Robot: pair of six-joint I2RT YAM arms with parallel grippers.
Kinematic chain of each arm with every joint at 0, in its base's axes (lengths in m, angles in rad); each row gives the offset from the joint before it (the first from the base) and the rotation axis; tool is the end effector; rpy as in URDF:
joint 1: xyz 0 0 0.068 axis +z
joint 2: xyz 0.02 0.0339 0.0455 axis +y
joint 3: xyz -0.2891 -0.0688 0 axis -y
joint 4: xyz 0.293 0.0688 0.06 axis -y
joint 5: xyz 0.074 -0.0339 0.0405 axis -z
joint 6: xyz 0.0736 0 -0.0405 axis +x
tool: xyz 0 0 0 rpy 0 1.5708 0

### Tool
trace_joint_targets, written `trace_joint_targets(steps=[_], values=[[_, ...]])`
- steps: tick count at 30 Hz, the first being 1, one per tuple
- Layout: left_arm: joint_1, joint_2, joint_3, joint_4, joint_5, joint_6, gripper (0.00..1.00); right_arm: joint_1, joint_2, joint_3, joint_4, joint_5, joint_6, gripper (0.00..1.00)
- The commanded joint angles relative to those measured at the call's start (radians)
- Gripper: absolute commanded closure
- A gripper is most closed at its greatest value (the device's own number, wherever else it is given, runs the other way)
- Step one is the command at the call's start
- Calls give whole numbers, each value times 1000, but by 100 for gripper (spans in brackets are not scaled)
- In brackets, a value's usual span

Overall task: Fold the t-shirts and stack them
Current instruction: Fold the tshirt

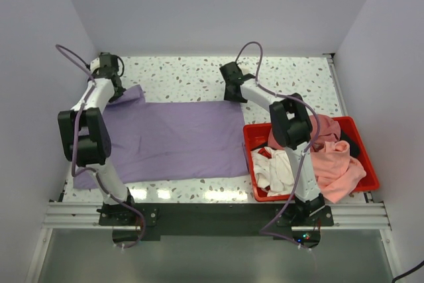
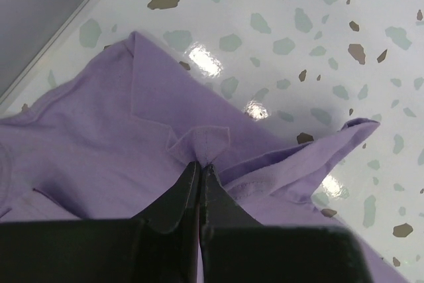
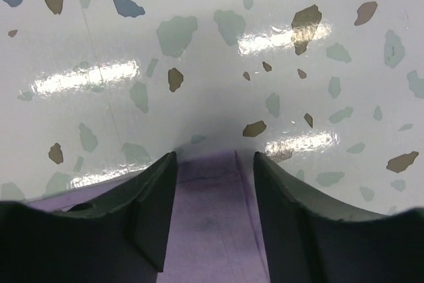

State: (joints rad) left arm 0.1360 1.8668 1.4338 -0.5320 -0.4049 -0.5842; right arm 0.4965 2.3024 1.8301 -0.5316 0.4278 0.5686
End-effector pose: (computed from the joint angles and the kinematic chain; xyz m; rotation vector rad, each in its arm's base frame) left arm 0.4678 0.0933 0.2051 -1.0097 2.2360 0.3200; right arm 0.5219 0.2480 0.1298 0.2426 2.4361 -0.0959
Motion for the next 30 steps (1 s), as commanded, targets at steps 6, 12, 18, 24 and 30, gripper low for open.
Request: trace_joint_targets(steps=[6, 12, 18, 24, 30], values=[[-1, -133, -56, 18, -48, -28, 100, -6, -77, -66, 13, 12, 10, 79], [-1, -205, -95, -3, -54, -42, 100, 8, -148, -107, 50, 11, -29, 100], [-1, -317, -173, -23, -67, -77, 100, 39, -244, -172, 73, 9, -73, 100], [-1, -472, -288, -48, -95, -131, 100, 77, -369, -301, 99, 3, -88, 100], [1, -627, -388, -101, -153, -192, 100, 119, -463, -422, 113, 22, -82, 100]])
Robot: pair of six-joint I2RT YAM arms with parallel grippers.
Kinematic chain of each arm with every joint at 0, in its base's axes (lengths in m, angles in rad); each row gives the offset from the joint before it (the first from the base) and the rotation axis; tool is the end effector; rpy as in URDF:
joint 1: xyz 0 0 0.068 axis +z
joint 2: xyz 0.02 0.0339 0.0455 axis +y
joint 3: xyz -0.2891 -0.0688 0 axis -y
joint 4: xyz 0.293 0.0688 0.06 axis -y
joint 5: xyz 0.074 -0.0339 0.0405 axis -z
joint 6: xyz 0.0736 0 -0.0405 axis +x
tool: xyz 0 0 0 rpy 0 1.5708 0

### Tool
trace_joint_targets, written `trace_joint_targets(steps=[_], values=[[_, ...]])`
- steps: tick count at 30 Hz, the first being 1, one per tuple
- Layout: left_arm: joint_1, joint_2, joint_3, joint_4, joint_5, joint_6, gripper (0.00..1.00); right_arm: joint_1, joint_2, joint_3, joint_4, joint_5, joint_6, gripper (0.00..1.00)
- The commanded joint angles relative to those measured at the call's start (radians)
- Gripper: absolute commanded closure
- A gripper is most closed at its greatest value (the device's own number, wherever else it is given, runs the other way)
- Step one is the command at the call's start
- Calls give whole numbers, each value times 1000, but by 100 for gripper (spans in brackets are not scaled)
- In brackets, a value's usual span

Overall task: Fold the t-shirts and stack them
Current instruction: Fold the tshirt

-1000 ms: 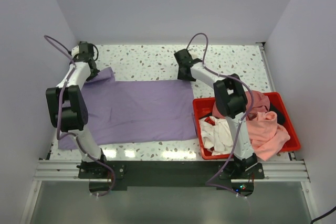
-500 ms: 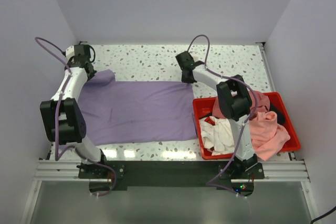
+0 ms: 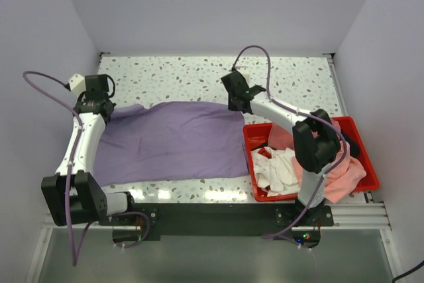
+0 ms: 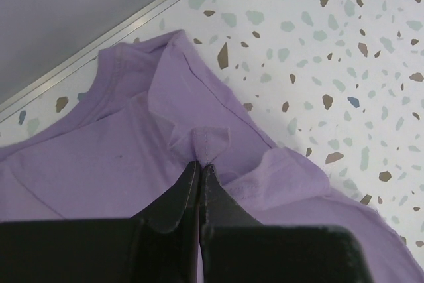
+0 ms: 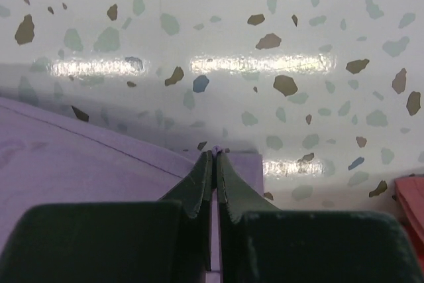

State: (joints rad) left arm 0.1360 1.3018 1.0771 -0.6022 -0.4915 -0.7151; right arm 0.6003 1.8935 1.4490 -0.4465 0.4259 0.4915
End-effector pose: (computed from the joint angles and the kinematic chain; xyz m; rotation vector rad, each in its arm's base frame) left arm 0.3284 0.0800 0.2832 -1.1461 1.9874 0.2945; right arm 0.4221 0.2521 0.2062 0.0517 2.3572 -0.0028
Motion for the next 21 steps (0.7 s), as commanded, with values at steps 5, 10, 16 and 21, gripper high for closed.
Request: trace_joint_targets(steps=[5, 10, 16, 21], values=[[1, -180, -107, -102, -111, -124, 100, 27, -120, -127, 19, 45, 9, 100], [2, -309, -209, -140, -142, -188, 100, 32, -209, -215, 31, 34, 10, 100], [4, -360, -261, -189, -148, -237, 100, 53, -277, -289, 54, -19, -24, 100], [7, -358, -237, -249, -193, -277, 100, 82, -304, -309, 48, -29, -59, 100]])
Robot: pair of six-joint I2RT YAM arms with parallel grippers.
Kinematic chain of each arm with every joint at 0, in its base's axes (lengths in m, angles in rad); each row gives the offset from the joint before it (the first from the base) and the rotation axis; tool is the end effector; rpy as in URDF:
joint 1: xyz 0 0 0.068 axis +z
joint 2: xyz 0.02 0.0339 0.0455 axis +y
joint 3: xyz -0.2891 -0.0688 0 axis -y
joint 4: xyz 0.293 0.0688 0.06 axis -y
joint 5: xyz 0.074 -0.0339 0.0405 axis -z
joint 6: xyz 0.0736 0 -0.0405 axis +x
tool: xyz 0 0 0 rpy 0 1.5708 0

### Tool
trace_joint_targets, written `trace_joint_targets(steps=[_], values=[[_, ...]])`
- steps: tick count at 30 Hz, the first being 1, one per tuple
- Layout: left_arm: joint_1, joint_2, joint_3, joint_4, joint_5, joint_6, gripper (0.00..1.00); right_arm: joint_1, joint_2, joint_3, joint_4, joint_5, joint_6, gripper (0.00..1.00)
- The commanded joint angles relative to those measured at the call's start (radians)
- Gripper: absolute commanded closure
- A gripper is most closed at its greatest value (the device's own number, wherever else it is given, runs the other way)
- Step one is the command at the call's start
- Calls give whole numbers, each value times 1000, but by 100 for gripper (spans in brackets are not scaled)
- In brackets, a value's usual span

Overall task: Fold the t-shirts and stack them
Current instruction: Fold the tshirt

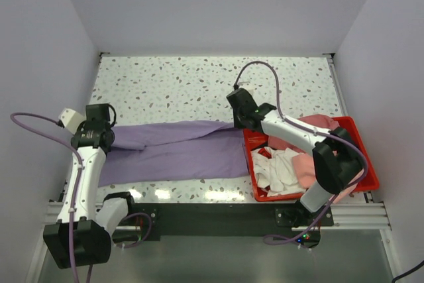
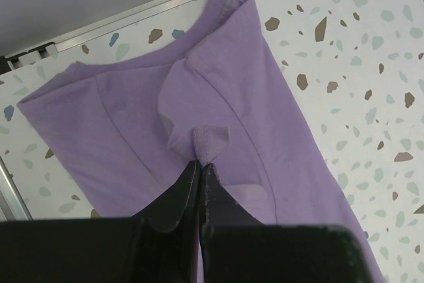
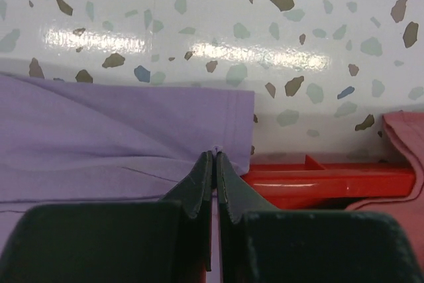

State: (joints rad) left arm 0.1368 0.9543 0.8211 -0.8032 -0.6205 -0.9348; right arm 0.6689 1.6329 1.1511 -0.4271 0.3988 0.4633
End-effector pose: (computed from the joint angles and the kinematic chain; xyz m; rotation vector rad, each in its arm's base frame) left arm 0.2226 0.0738 0.2621 -1.3844 1.8569 0.3867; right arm 0.3414 0.2334 0.2076 -0.0798 2.3835 0.0326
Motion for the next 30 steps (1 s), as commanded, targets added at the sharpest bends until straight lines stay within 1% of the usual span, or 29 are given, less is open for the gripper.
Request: trace_joint_targets(steps=[1, 7, 11, 14, 15, 16, 17, 20, 21, 22, 23, 24, 25, 26, 27, 28, 29, 30], values=[[6, -11, 39, -69, -70, -62, 100, 17, -48, -13, 24, 9, -31, 100], [7, -37, 148, -157, -142, -61, 100, 15, -91, -17, -18, 25, -40, 100], [7, -68, 144, -174, -153, -62, 100, 17, -108, -31, -30, 25, -49, 100], [7, -84, 104, -172, -147, -85, 100, 17, -120, -39, -35, 20, -55, 100], [7, -88, 92, -174, -142, -104, 99, 17, -125, -44, -36, 17, -58, 100], [7, -88, 67, -179, -142, -116, 96, 15, -128, -51, -36, 15, -60, 100], [7, -88, 55, -186, -142, -133, 96, 15, -133, -54, -38, 12, -61, 100], [7, -94, 10, -267, -176, -264, 97, 17, -140, -82, -35, -9, -69, 99], [7, -109, 0, -305, -189, -333, 97, 15, -140, -90, -35, -15, -69, 99], [7, -121, -5, -312, -191, -352, 94, 17, -143, -106, -33, -24, -68, 98], [7, -136, -13, -309, -193, -357, 89, 15, -148, -117, -32, -28, -61, 95], [7, -167, -20, -306, -191, -358, 83, 17, -151, -126, -30, -34, -58, 93], [7, -181, -33, -295, -191, -357, 72, 17, -154, -140, -27, -44, -58, 91], [7, -195, -39, -294, -189, -358, 67, 17, -160, -148, -22, -57, -57, 84], [7, -215, -42, -295, -188, -364, 59, 17, -174, -154, -19, -64, -57, 78], [7, -222, -43, -294, -189, -366, 44, 17, -185, -162, -15, -74, -58, 74], [7, -230, -40, -292, -188, -364, 37, 17, -192, -163, -12, -89, -63, 65], [7, -238, -30, -295, -189, -358, 30, 17, -208, -162, -13, -95, -64, 62]])
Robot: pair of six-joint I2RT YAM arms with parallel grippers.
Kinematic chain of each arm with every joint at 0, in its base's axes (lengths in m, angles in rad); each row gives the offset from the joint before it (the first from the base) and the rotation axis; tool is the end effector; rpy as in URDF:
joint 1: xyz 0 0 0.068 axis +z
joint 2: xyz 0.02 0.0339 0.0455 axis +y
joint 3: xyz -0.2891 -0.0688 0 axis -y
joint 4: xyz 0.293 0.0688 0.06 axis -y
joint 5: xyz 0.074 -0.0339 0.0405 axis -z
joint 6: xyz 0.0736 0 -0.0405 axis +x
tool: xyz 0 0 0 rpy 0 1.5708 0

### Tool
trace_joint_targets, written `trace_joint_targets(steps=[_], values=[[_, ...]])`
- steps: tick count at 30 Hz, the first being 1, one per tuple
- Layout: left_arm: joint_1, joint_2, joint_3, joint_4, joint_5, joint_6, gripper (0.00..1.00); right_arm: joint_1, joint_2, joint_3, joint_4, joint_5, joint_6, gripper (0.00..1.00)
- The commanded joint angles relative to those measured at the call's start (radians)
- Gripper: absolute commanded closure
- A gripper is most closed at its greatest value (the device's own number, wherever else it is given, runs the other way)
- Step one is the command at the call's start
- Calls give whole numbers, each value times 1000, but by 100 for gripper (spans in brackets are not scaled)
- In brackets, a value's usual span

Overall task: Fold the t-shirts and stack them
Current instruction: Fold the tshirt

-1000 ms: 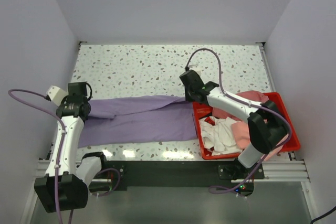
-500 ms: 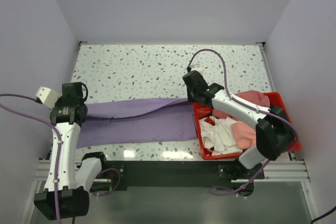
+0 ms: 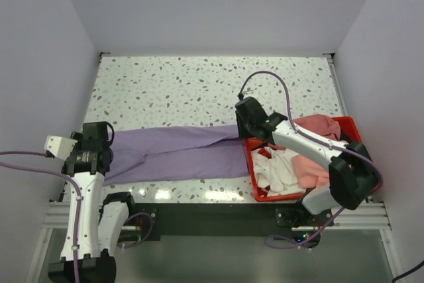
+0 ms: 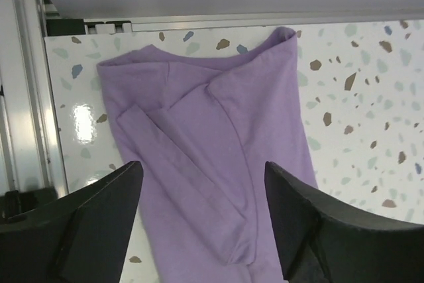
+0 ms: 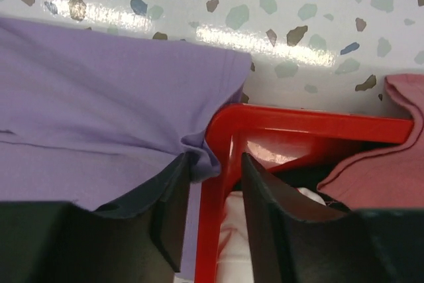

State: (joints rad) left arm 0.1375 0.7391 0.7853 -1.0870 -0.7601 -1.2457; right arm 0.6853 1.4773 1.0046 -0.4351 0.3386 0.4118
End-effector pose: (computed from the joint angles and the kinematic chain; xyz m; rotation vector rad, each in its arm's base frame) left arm 0.1522 0.0722 0.2718 -1.6389 1.5931 0.4474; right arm 0.3015 0.2149 0.2083 -0.1878 2.4032 0.0809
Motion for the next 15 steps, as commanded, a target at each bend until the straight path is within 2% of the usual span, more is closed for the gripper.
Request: trace_joint_targets(steps=[1, 2, 4, 5, 6, 10, 15], values=[[7, -24, 15, -16, -51, -47, 18, 0, -57, -8, -10, -44, -18, 60], [7, -24, 25, -20, -51, -47, 13, 0, -63, -4, -14, -52, -19, 54], [7, -21, 52, -8, -47, -22, 0, 0, -80, 8, -16, -85, -24, 48], [7, -20, 58, 7, -32, 17, 0, 0, -83, 12, -17, -96, -25, 42], [8, -15, 64, 44, -18, 37, 0, 0, -86, 17, -17, -116, -24, 41], [7, 17, 46, 145, 51, 115, 0, 2, -103, 57, -28, -145, -37, 1], [7, 135, -1, 294, 169, 215, 0, 10, -100, 111, -48, -182, -59, 1]])
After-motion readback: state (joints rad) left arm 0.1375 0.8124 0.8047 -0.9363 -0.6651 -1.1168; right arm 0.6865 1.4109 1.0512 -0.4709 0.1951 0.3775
